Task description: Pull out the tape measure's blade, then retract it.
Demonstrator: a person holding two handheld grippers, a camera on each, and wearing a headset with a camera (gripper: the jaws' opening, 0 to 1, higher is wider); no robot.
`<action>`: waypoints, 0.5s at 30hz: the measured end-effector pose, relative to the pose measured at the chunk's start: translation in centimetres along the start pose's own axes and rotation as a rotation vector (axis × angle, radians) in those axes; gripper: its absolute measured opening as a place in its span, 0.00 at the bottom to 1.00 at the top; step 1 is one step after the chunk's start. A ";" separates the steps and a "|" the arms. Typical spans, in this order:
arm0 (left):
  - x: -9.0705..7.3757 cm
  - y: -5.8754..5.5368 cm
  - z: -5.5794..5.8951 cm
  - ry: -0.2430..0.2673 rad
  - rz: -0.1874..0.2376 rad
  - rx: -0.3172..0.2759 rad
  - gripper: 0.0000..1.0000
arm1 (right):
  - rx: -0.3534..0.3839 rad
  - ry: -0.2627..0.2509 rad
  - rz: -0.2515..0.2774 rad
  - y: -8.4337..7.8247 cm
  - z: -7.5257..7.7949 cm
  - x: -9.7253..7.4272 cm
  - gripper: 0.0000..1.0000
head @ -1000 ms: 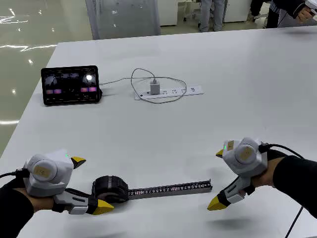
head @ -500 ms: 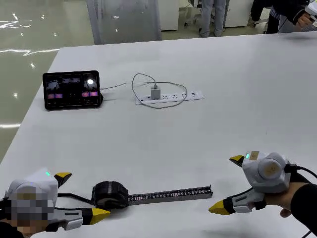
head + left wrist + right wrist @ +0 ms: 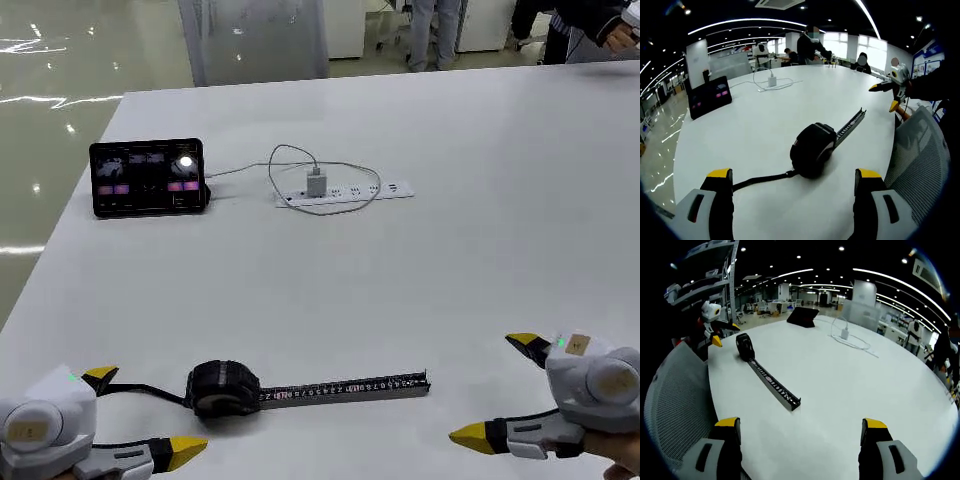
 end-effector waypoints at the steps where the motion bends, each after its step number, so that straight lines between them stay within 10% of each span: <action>1: -0.3 0.0 0.1 0.000 0.015 0.011 0.99 | 0.001 -0.001 -0.002 -0.3 -0.1 -0.2 0.99; 15: -3.1 -2.2 2.0 0.001 0.019 -0.001 0.99 | 0.040 -0.021 0.009 -1.9 -0.9 -3.6 0.99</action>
Point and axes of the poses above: the centre of the closed fingertips' face, and the gripper's own axes: x roughly forward along the fingers, z roughly to its right, y roughly out of its top, the point moved 6 cm from there along -x, roughly backward along the fingers, and after that the axes turned 7 degrees about -y, right-handed, at the moved point
